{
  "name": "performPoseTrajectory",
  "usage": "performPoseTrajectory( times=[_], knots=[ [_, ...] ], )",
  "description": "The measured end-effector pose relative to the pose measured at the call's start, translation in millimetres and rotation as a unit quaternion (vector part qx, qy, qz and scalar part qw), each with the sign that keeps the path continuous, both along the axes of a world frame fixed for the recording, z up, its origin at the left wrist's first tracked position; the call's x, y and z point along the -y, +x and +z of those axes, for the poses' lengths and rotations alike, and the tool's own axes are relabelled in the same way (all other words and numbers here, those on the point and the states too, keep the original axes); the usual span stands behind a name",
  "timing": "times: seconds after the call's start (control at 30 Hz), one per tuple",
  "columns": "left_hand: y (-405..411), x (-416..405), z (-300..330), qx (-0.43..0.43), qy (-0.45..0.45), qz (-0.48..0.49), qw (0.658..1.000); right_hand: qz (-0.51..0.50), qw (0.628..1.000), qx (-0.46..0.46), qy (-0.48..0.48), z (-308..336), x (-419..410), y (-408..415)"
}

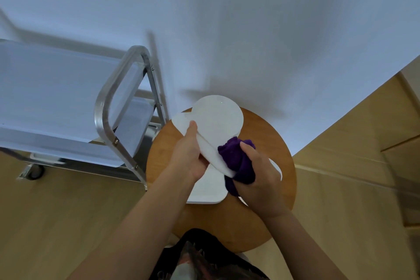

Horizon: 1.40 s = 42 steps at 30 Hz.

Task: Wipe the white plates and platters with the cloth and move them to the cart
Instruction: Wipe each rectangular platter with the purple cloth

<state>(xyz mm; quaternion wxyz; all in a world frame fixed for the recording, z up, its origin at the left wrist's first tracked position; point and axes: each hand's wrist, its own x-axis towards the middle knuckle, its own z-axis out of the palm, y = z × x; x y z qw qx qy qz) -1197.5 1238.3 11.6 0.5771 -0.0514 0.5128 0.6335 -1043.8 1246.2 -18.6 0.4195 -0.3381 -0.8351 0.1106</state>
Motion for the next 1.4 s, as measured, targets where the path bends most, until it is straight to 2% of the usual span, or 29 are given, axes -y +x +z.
performPoseTrajectory(
  times=[0.07,0.1,0.17,0.2,0.23,0.27,0.3,0.37,0.4,0.43,0.47,0.53,0.63,0.7,0.77,0.9,1.0,1.1,1.2,1.3,1.33,1.4],
  knots=[
    [-5.1,7.1,-4.0,-0.008,0.008,-0.074,0.997,-0.006,0.994,-0.079,-0.078,7.5,-6.0,1.8],
    [-8.9,11.1,-8.6,-0.058,-0.002,-0.109,0.992,-0.024,0.98,-0.13,-0.151,12.5,-10.2,4.3],
    [-20.0,20.2,-20.0,-0.226,-0.036,-0.101,0.968,-0.067,0.925,-0.199,-0.317,17.7,-20.9,13.6],
    [-26.9,25.3,-24.8,-0.311,-0.044,-0.065,0.947,-0.082,0.901,-0.204,-0.373,16.2,-26.4,19.6],
    [-34.5,28.8,-30.3,-0.36,-0.04,-0.053,0.931,-0.081,0.881,-0.204,-0.419,13.9,-31.2,25.7],
    [-41.3,31.2,-35.0,-0.359,-0.02,-0.073,0.93,-0.067,0.858,-0.215,-0.462,12.4,-34.6,30.0],
    [-46.4,32.3,-39.1,-0.305,0.012,-0.11,0.946,-0.047,0.832,-0.232,-0.502,12.1,-37.1,31.8],
    [-49.2,36.0,-41.9,-0.135,0.053,-0.162,0.976,-0.038,0.788,-0.241,-0.565,10.2,-38.3,30.2],
    [-49.2,37.6,-41.9,-0.076,0.067,-0.159,0.982,-0.052,0.776,-0.238,-0.582,8.6,-38.4,28.4],
    [-48.5,38.1,-41.6,-0.05,0.073,-0.15,0.985,-0.083,0.778,-0.233,-0.578,6.8,-38.1,25.7],
    [-45.7,38.3,-40.9,-0.05,0.072,-0.138,0.987,-0.134,0.799,-0.214,-0.546,5.0,-37.0,22.3],
    [-38.1,37.0,-42.6,-0.059,0.049,-0.109,0.991,-0.227,0.864,-0.153,-0.423,1.6,-28.6,14.0],
    [-20.1,33.8,-43.4,-0.076,0.003,-0.089,0.993,-0.272,0.932,-0.052,-0.233,-7.6,-9.9,-2.0],
    [-9.7,32.7,-44.6,-0.102,-0.003,-0.082,0.991,-0.248,0.943,0.006,-0.223,-13.4,-0.3,-16.4],
    [-3.9,31.6,-43.0,-0.123,0.001,-0.075,0.989,-0.205,0.938,0.042,-0.277,-16.1,6.6,-33.8],
    [-3.8,34.0,-47.1,-0.127,0.002,-0.073,0.989,-0.033,0.964,0.068,-0.255,-20.4,21.9,-53.8],
    [-15.8,37.4,-54.9,-0.122,-0.031,-0.062,0.99,0.097,0.941,0.117,-0.303,-28.4,26.0,-47.1],
    [-25.9,37.6,-61.7,-0.11,-0.058,-0.045,0.991,0.148,0.899,0.144,-0.385,-38.9,20.4,-32.4],
    [-34.8,40.6,-73.9,-0.117,-0.077,-0.024,0.99,0.109,0.863,0.184,-0.458,-51.4,3.2,-17.3],
    [-46.5,45.9,-94.0,-0.127,-0.107,-0.014,0.986,0.026,0.826,0.308,-0.471,-68.3,-18.6,0.0],
    [-48.8,46.6,-101.0,-0.127,-0.119,-0.023,0.984,-0.011,0.824,0.32,-0.467,-73.6,-22.2,5.1],
    [-50.6,46.8,-115.5,-0.121,-0.142,-0.039,0.982,-0.081,0.833,0.279,-0.471,-82.2,-26.3,11.6]
  ],
)
